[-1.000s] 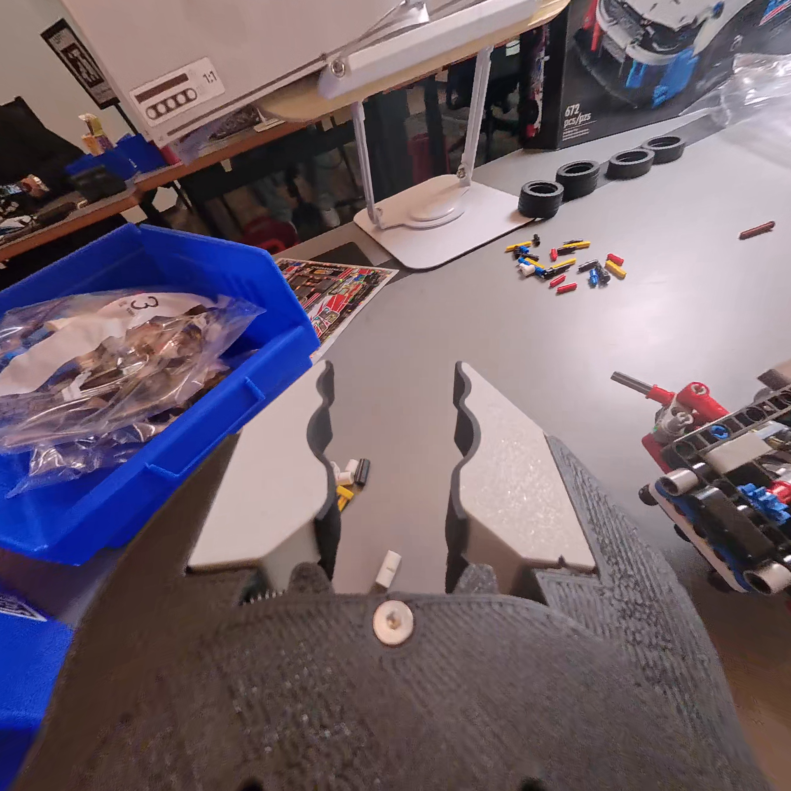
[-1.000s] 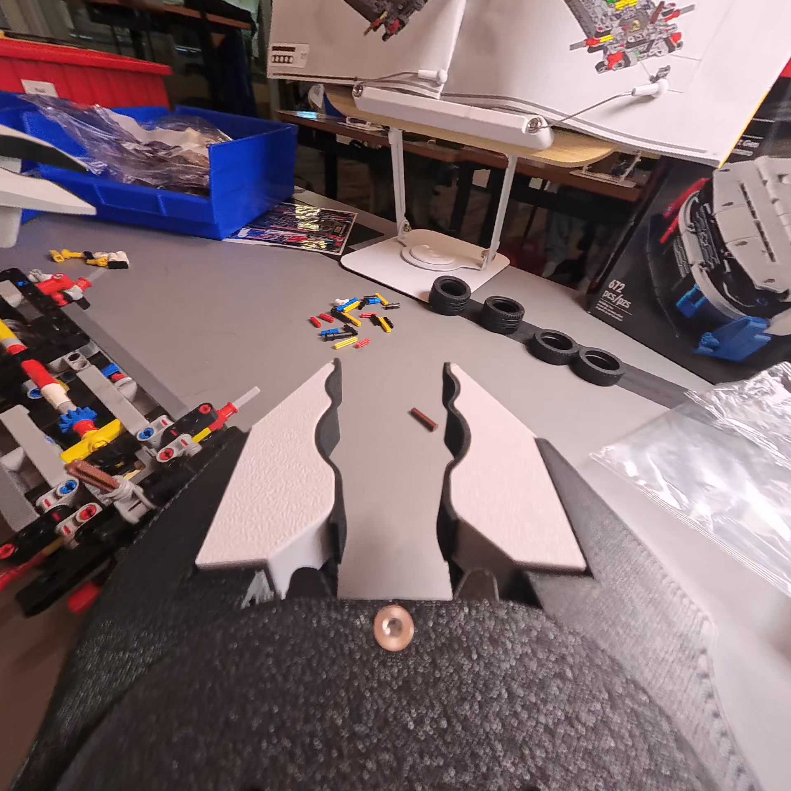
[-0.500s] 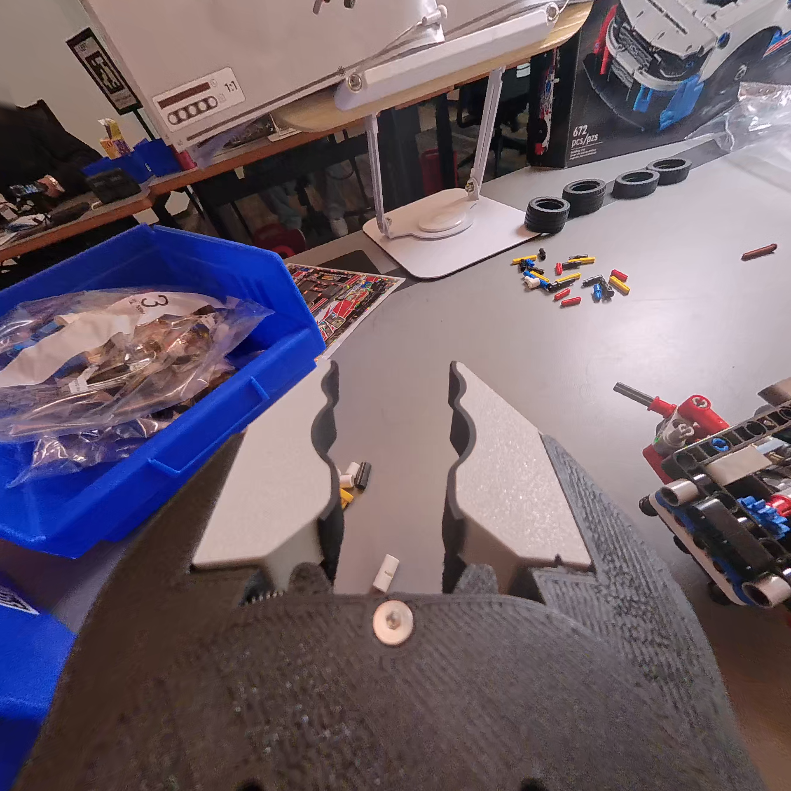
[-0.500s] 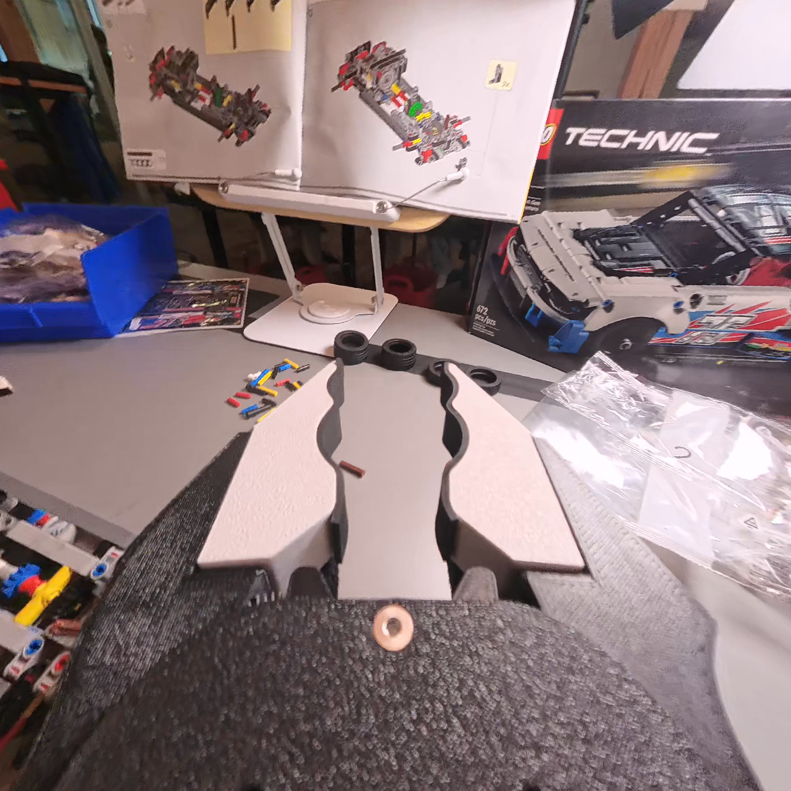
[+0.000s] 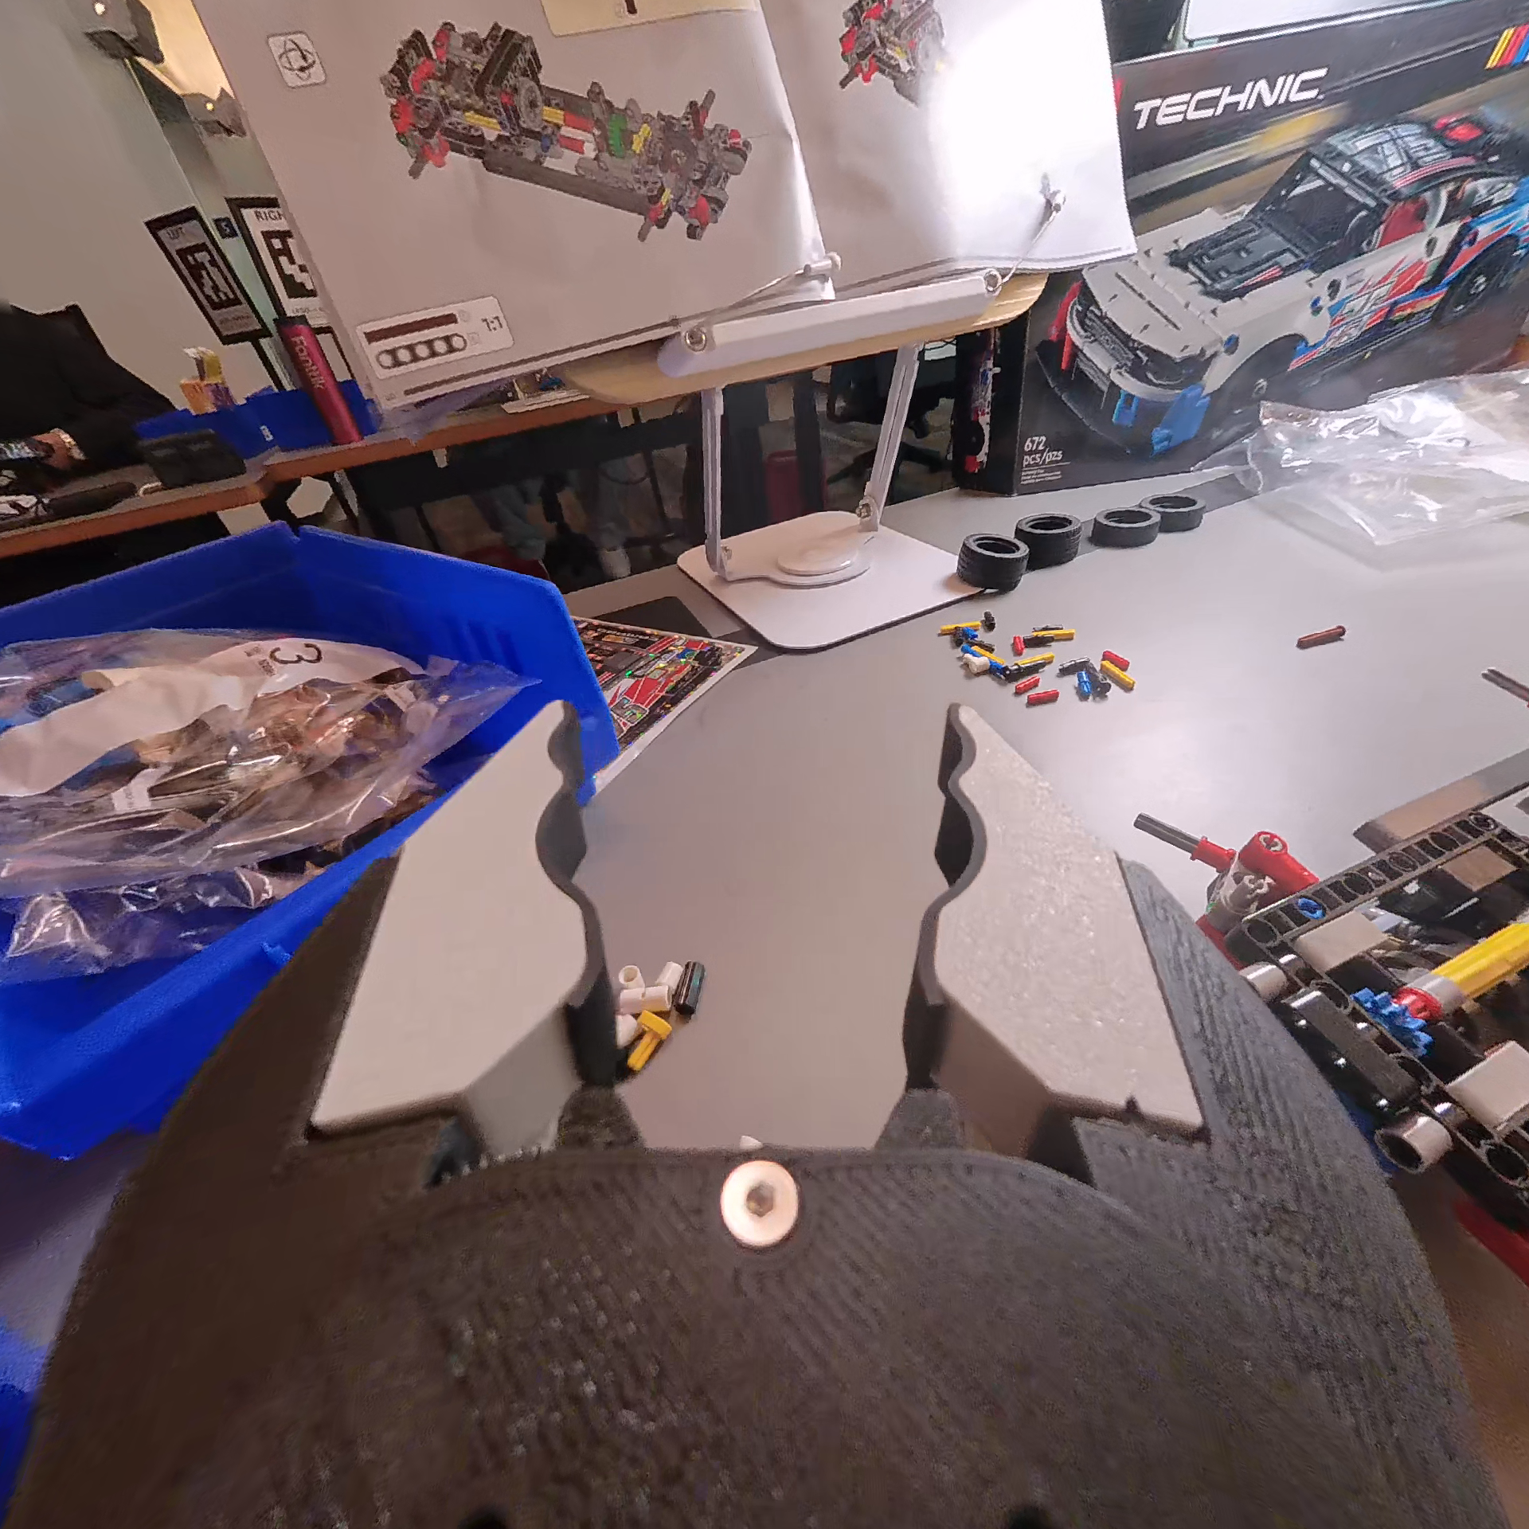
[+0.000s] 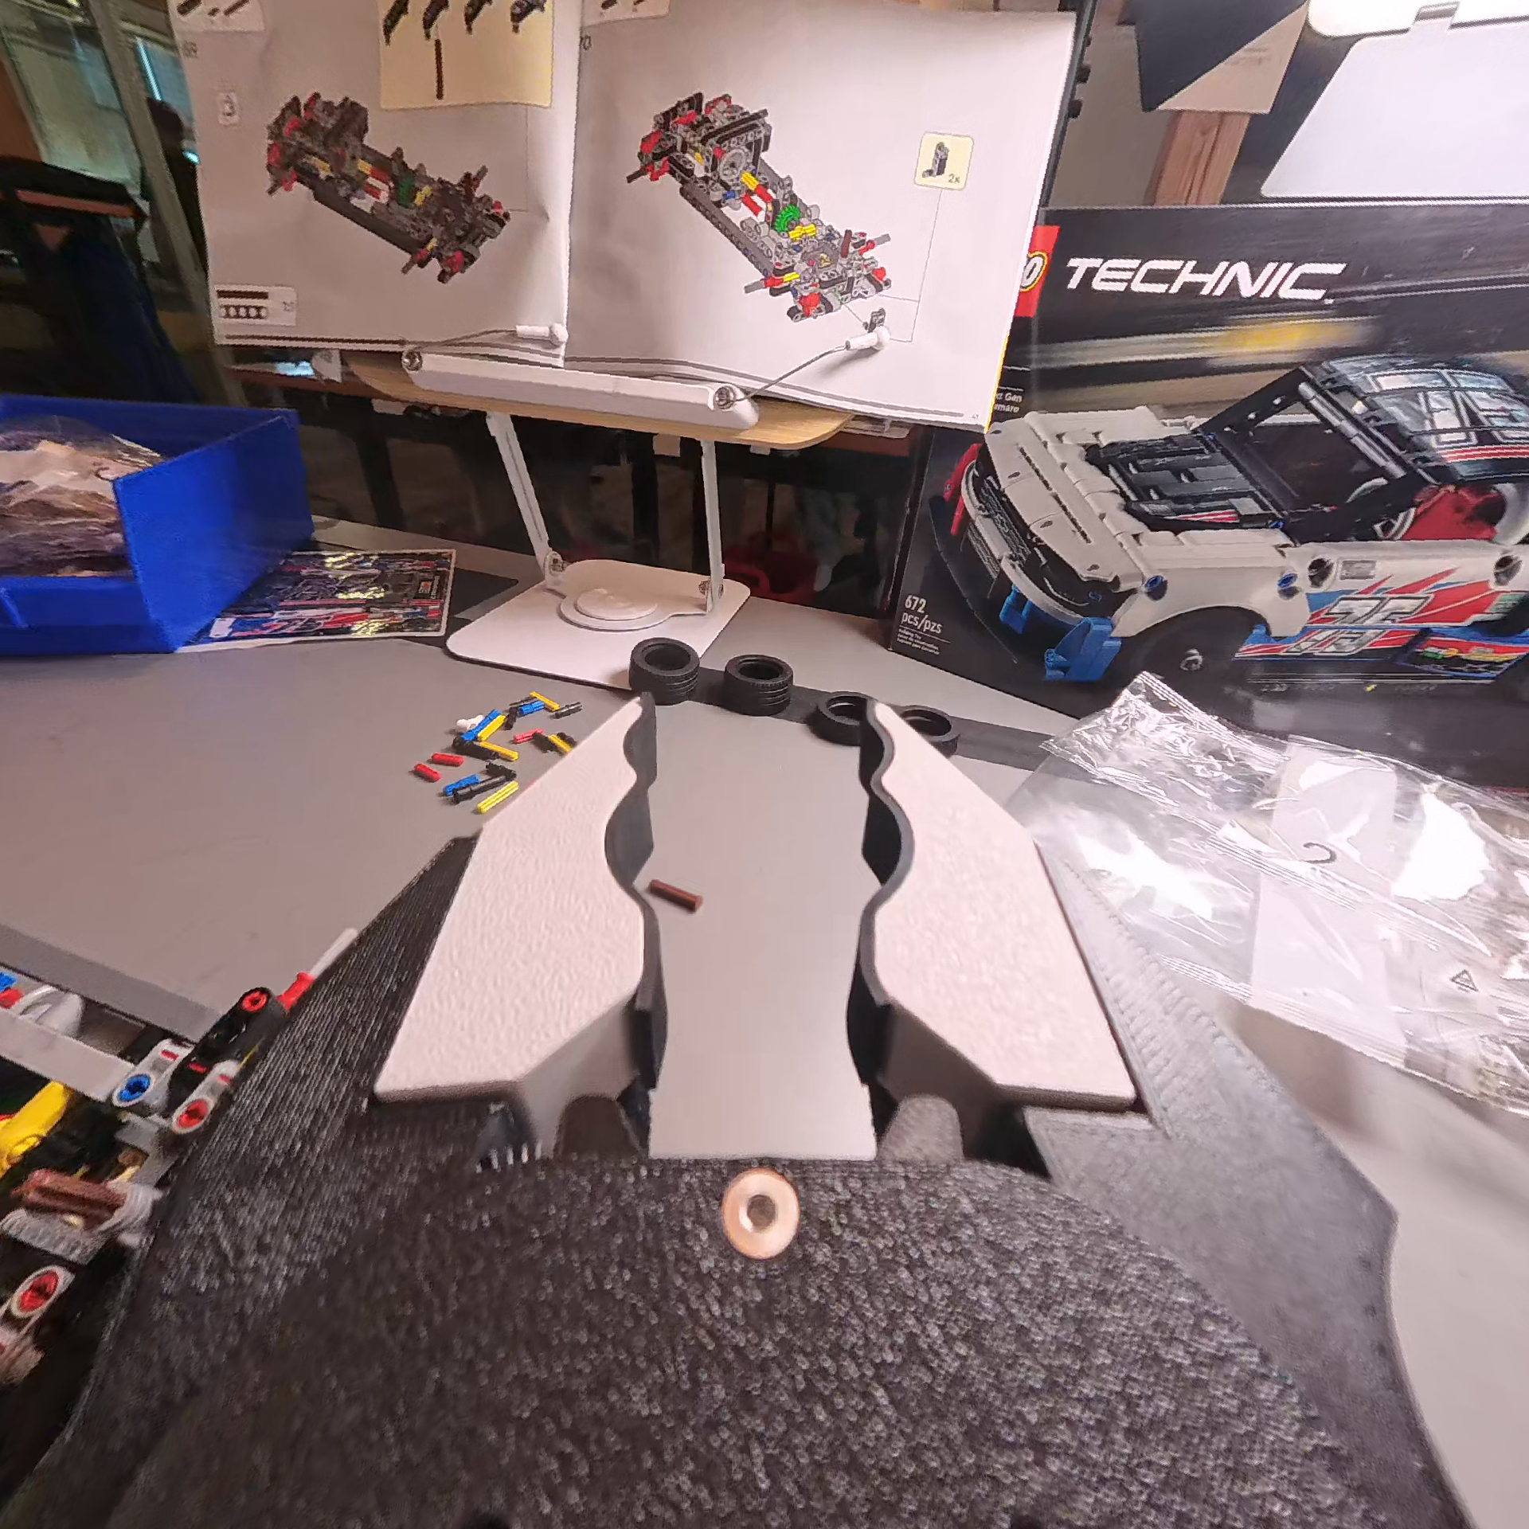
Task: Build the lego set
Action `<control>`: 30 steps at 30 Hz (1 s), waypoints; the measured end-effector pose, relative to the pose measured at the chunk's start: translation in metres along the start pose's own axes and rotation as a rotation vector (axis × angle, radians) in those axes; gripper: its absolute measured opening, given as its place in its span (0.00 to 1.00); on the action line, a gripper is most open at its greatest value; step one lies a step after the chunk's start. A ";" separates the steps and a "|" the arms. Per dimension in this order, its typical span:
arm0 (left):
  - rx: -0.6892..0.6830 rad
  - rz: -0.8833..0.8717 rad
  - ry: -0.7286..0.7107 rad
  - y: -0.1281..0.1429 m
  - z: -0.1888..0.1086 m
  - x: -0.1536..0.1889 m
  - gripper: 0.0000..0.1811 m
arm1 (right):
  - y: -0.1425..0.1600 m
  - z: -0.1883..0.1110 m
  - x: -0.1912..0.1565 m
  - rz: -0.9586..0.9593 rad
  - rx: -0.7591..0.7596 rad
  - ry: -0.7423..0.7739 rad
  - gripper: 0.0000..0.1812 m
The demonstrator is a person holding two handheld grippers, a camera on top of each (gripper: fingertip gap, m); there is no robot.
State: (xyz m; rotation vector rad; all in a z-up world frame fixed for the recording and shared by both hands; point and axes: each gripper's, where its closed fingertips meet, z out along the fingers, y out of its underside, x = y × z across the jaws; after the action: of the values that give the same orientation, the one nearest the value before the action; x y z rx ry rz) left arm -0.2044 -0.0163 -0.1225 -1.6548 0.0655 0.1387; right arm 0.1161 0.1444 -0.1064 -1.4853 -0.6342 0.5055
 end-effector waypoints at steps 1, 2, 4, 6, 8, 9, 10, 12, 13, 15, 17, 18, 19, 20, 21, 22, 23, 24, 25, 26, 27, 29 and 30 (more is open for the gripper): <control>0.003 -0.001 -0.005 0.000 0.000 -0.002 0.48 | 0.001 -0.001 -0.002 0.000 -0.006 -0.009 0.25; 0.007 -0.003 -0.010 -0.001 0.000 -0.003 0.48 | 0.002 -0.002 -0.003 0.000 -0.005 -0.017 0.25; 0.010 -0.009 -0.015 -0.001 -0.001 -0.006 0.48 | 0.001 -0.002 -0.006 0.000 -0.007 -0.036 0.25; 0.012 -0.015 -0.013 -0.001 -0.001 -0.007 0.46 | 0.002 -0.001 -0.009 0.007 -0.013 -0.062 0.25; 0.020 -0.023 -0.006 -0.002 -0.002 -0.007 0.44 | 0.005 0.001 -0.013 0.014 -0.024 -0.084 0.25; 0.027 -0.025 -0.004 -0.003 -0.002 -0.008 0.42 | 0.008 0.001 -0.015 0.013 -0.029 -0.092 0.25; 0.035 -0.023 -0.007 -0.004 -0.002 -0.008 0.40 | 0.010 0.002 -0.016 0.012 -0.037 -0.095 0.26; 0.047 -0.015 -0.031 -0.005 -0.002 -0.012 0.38 | 0.013 0.002 -0.016 0.020 -0.046 -0.102 0.26; 0.054 -0.013 -0.035 -0.006 -0.002 -0.012 0.36 | 0.013 0.002 -0.016 0.026 -0.047 -0.104 0.26; 0.068 -0.014 -0.024 -0.009 -0.002 -0.009 0.36 | 0.013 0.002 -0.015 0.033 -0.048 -0.107 0.26; 0.070 -0.006 -0.011 -0.010 -0.002 -0.006 0.36 | 0.012 0.001 -0.013 0.031 -0.044 -0.108 0.26; 0.067 0.001 -0.008 -0.010 -0.002 -0.005 0.36 | 0.012 0.000 -0.013 0.028 -0.044 -0.106 0.26; 0.065 0.009 -0.004 -0.009 -0.002 -0.003 0.36 | 0.012 0.000 -0.013 0.025 -0.042 -0.105 0.25; 0.063 0.017 -0.005 -0.009 -0.002 -0.003 0.36 | 0.012 0.000 -0.013 0.023 -0.036 -0.105 0.24; 0.063 0.022 -0.005 -0.009 -0.003 -0.003 0.36 | 0.012 0.000 -0.014 0.020 -0.033 -0.107 0.24; 0.065 0.021 -0.003 -0.010 -0.003 -0.003 0.36 | 0.013 0.001 -0.015 0.018 -0.035 -0.111 0.24; 0.067 0.015 -0.003 -0.010 -0.004 -0.003 0.36 | 0.013 0.001 -0.016 0.017 -0.038 -0.115 0.24; 0.068 0.005 -0.002 -0.010 -0.004 -0.004 0.36 | 0.014 0.002 -0.017 0.015 -0.042 -0.120 0.25; 0.068 -0.007 -0.001 -0.010 -0.005 -0.005 0.36 | 0.015 0.002 -0.018 0.013 -0.043 -0.123 0.26; 0.071 -0.019 -0.001 -0.011 -0.005 -0.006 0.37 | 0.015 0.002 -0.019 0.011 -0.041 -0.126 0.27; 0.074 -0.029 -0.002 -0.012 -0.006 -0.008 0.37 | 0.014 0.001 -0.020 0.009 -0.038 -0.128 0.29; 0.082 -0.037 -0.010 -0.014 -0.007 -0.010 0.38 | 0.012 0.001 -0.020 0.007 -0.038 -0.128 0.33; 0.085 -0.034 -0.017 -0.015 -0.008 -0.011 0.38 | 0.012 0.000 -0.019 0.007 -0.037 -0.124 0.34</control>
State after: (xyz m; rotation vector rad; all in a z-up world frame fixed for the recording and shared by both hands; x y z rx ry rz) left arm -0.2132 -0.0236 -0.1058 -1.5685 0.0301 0.1225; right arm 0.1021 0.1323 -0.1194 -1.4996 -0.7388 0.5976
